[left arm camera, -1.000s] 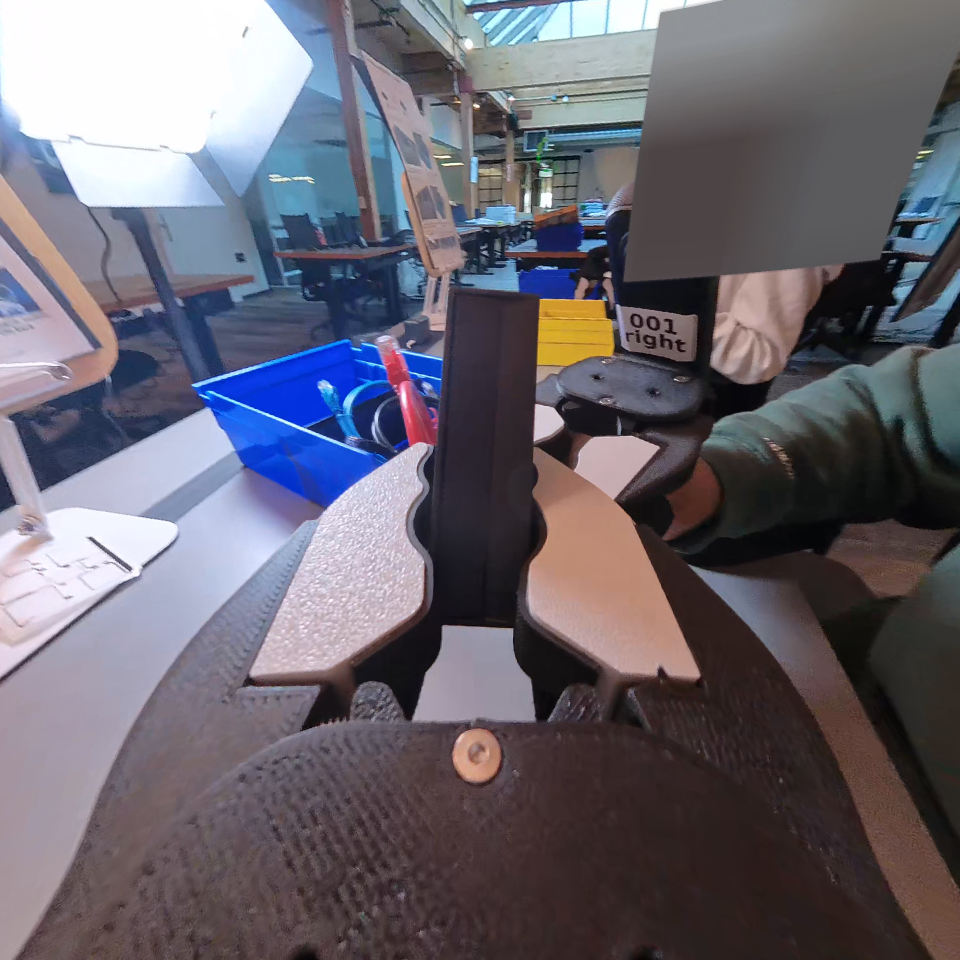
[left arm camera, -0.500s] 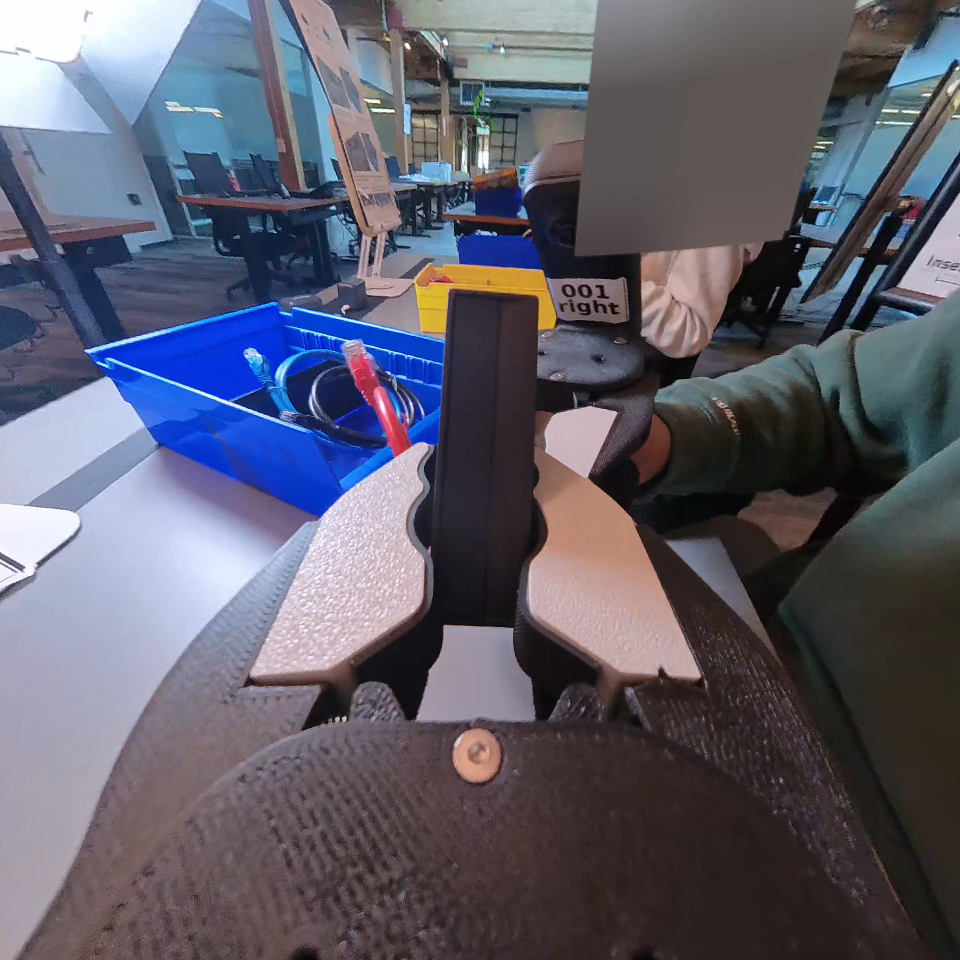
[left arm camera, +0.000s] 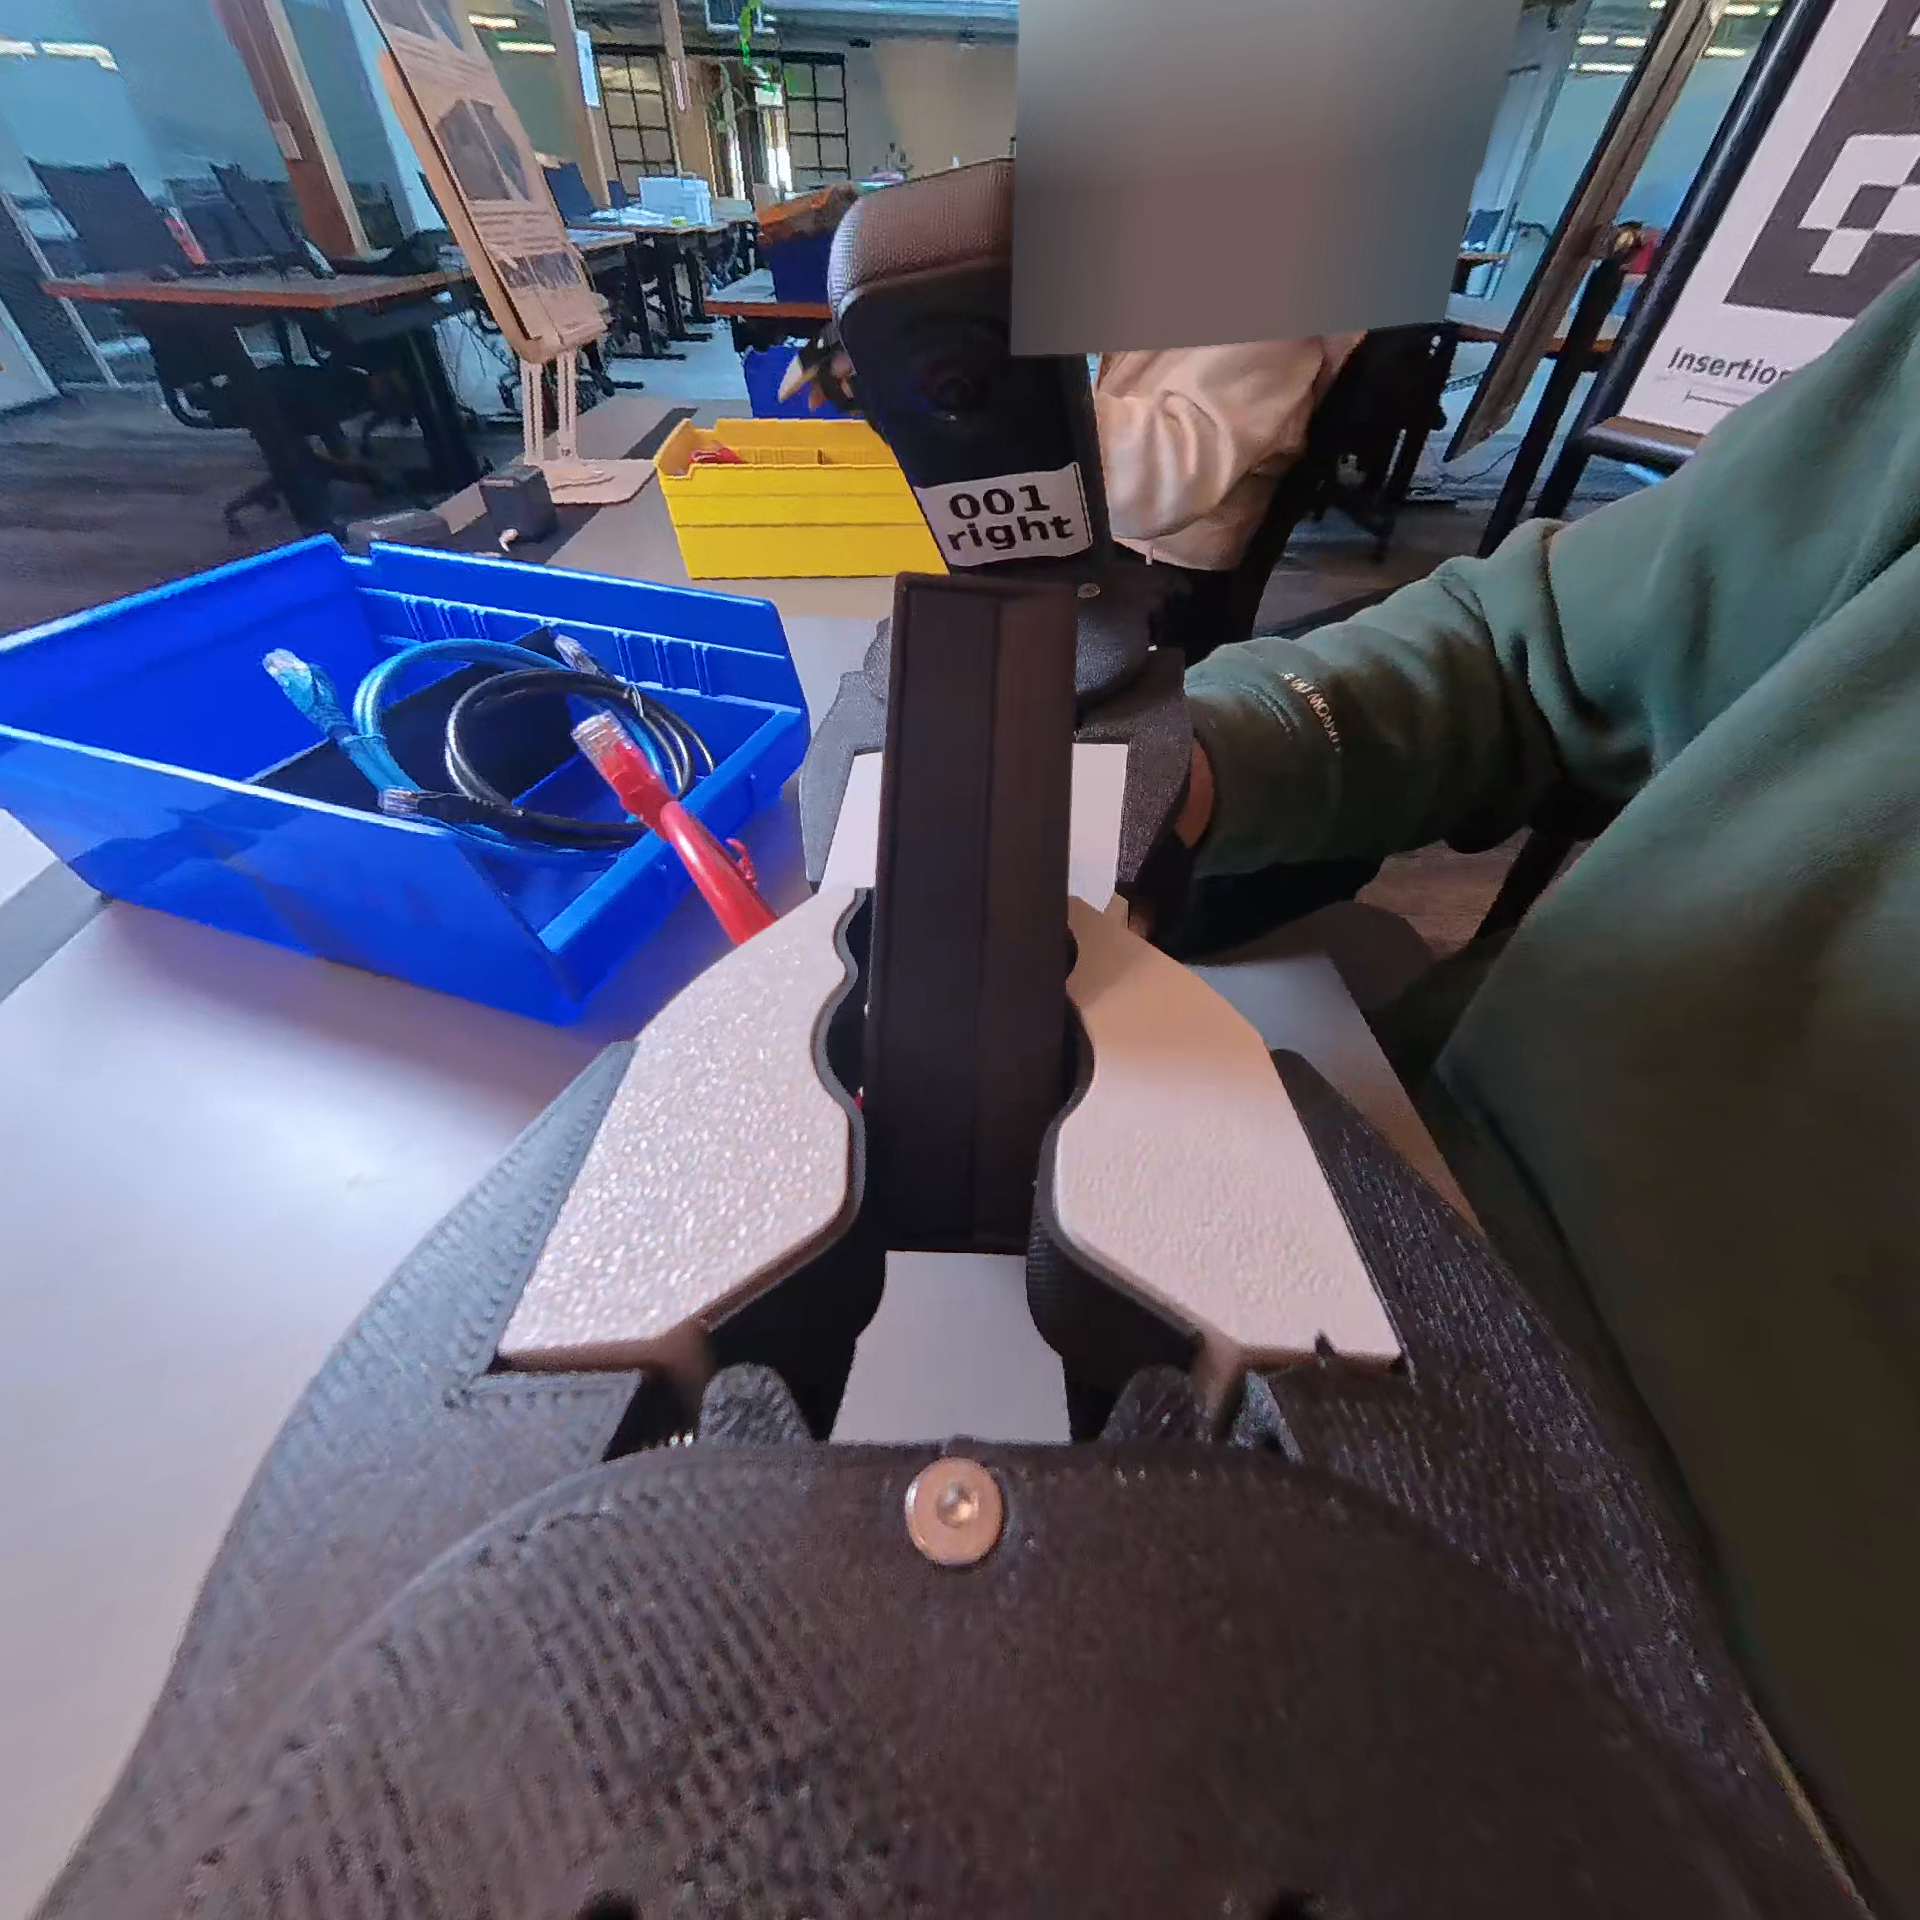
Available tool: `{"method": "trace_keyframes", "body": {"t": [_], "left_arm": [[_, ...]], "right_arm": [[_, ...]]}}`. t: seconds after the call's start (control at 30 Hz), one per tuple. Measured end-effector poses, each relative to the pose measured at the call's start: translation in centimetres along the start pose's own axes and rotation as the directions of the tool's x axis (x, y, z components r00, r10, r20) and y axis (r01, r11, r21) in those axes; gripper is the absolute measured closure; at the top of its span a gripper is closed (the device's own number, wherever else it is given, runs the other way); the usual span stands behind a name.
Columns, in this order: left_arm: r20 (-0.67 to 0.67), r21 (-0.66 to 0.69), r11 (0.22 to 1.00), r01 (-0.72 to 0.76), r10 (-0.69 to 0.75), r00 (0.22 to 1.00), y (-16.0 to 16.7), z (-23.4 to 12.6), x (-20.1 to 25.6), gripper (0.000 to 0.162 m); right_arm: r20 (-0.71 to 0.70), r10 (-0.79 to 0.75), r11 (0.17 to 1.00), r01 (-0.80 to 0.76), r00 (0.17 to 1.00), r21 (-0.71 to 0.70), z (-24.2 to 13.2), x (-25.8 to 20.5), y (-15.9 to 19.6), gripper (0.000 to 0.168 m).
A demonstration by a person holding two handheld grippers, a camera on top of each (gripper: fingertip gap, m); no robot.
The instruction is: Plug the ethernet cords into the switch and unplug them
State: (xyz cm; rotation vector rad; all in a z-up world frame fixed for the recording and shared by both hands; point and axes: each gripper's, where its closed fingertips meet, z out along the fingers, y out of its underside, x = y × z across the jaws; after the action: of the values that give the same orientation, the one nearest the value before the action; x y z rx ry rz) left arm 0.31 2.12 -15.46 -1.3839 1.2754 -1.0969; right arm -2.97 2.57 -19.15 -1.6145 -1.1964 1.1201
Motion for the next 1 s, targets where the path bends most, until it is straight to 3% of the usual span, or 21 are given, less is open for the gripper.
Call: {"method": "trace_keyframes", "body": {"t": [0.1, 0.2, 0.3, 0.43, 0.63, 0.83, 0.93, 1.0], "left_arm": [[-0.007, -0.021, 0.996, -0.089, 0.089, 0.996, 0.4, 0.1, 0.7, 0.131], [-0.046, -0.007, 0.998, -0.061, 0.060, 0.997, 0.5, -0.1, 0.9, 0.131], [-0.119, 0.092, 0.991, 0.094, -0.083, 0.989, -1.1, -0.8, 1.0, 0.131], [-0.199, 0.156, 0.955, 0.253, -0.220, 0.955, -1.8, -1.3, 0.7, 0.132], [-0.214, 0.176, 0.946, 0.274, -0.235, 0.948, -2.1, -1.6, 0.7, 0.132], [-0.091, 0.186, 0.946, 0.264, -0.251, 0.964, -1.8, -1.6, -0.9, 0.131], [0.038, 0.174, 0.967, 0.187, -0.197, 0.980, -1.6, -1.5, -1.7, 0.131], [0.151, 0.151, 0.987, 0.048, -0.071, 0.986, -1.7, -1.5, -1.8, 0.131]], "right_arm": [[-0.015, -0.068, 0.997, 0.068, 0.998, -0.028, 0.0, -0.3, 0.4, 0.155], [-0.061, -0.185, 0.981, 0.181, 0.981, -0.070, 0.1, -0.4, 0.5, 0.155], [-0.077, -0.275, 0.961, 0.276, 0.958, -0.001, -0.3, -1.5, -0.8, 0.154], [0.003, -0.203, 0.979, 0.203, 0.979, 0.018, -0.4, -2.3, -1.5, 0.153], [0.130, -0.053, 0.996, 0.044, 0.990, 0.075, -0.6, -2.6, -2.2, 0.154], [-0.010, 0.041, 0.998, -0.041, 0.999, 0.042, -0.3, -0.7, -2.1, 0.155], [-0.153, 0.006, 0.999, 0.000, 0.988, 0.036, -0.1, 0.3, -2.1, 0.155], [-0.219, -0.016, 0.999, 0.025, 0.976, 0.039, -0.1, 0.7, -2.1, 0.155]]}}
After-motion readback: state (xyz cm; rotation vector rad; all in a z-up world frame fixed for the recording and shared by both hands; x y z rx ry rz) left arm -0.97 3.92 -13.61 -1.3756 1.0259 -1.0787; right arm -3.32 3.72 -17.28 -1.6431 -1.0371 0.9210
